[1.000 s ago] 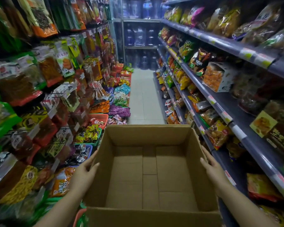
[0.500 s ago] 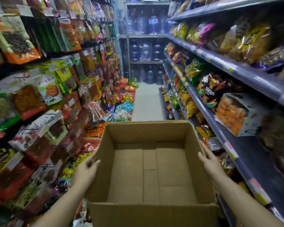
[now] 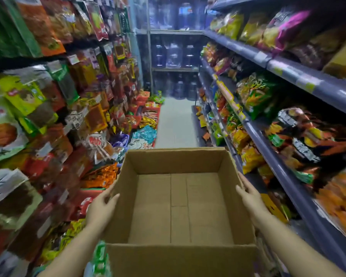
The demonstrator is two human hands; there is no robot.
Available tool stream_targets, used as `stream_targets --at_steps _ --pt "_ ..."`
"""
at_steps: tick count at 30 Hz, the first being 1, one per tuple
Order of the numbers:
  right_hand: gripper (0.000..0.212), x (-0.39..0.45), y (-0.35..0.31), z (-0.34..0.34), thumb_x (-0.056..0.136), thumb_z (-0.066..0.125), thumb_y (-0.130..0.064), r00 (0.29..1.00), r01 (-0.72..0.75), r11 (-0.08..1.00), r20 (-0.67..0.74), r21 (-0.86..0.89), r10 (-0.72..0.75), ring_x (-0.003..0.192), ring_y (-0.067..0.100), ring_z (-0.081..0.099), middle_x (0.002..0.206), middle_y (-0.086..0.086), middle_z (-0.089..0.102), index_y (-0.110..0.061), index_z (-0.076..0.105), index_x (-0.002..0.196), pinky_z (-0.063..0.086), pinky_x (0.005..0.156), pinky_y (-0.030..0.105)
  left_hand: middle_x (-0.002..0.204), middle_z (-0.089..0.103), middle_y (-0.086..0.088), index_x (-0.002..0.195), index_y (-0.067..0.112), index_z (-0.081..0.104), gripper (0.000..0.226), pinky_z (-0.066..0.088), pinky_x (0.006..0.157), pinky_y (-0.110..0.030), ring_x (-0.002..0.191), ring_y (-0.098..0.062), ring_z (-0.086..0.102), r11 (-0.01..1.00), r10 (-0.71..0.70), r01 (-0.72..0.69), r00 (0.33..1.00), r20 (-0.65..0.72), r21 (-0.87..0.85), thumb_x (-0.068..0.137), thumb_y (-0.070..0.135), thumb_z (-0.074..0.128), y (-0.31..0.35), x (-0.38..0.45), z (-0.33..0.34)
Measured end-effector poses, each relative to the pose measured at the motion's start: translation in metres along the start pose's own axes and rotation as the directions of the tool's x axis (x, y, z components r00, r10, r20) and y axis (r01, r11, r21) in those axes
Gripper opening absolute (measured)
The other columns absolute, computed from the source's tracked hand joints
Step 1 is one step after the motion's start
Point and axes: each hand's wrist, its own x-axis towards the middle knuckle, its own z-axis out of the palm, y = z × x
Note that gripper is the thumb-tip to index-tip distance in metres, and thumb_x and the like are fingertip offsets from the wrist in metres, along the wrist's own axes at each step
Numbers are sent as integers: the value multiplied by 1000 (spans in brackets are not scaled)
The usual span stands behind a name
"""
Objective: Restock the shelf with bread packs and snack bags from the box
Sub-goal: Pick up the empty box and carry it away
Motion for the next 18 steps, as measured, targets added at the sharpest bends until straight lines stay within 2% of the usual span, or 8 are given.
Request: stream_targets --at_steps 3,8,11,13,15,17,18 --pt "48 62 -24 29 99 45 -11 999 -20 1000 -45 -12 19 135 24 40 149 -1 40 -34 40 142 40 106 47 112 70 -2 133 42 49 43 49 63 -31 89 -25 66 999 -19 18 1000 19 27 92 33 56 22 74 13" --pt "48 152 -53 62 99 45 -12 995 -30 999 -98 -34 26 130 26 45 145 1 45 -32 39 142 43 100 42 122 66 -5 135 30 51 41 43 58 -25 98 -25 63 999 -22 21 1000 20 31 94 28 56 54 176 40" --pt "48 203 -61 70 100 44 -12 993 -49 998 -113 -27 45 131 25 45 144 -2 44 -33 39 142 44 99 41 112 70 -4 134 36 51 41 51 66 -35 84 -23 64 999 -32 31 999 36 36 93 30 56 69 228 60" --pt "48 240 -61 73 99 45 -13 991 -76 997 -108 -14 74 131 26 45 147 -2 43 -36 39 141 44 101 46 106 71 0 133 45 48 42 56 68 -41 77 -20 65 999 -29 26 998 54 44 93 33 56 75 261 75" --pt "49 277 -59 77 99 46 -15 991 -99 995 -90 -24 96 131 27 45 149 -1 41 -39 39 141 44 101 49 106 71 2 132 46 48 42 57 65 -41 72 -16 64 998 -40 36 996 76 52 93 35 55 80 293 92" --pt "48 316 -56 79 99 47 -16 990 -111 993 -89 -46 107 130 27 46 148 -3 42 -40 40 140 46 99 47 97 69 7 133 48 46 43 54 62 -40 66 -16 62 998 -27 22 995 99 54 94 33 54 91 321 112" --pt "48 337 -54 80 99 47 -16 990 -108 993 -92 -54 103 129 28 47 147 -2 43 -40 41 140 46 98 47 96 67 8 134 49 45 44 54 62 -39 68 -17 64 998 -20 14 994 106 58 94 32 54 96 336 123"
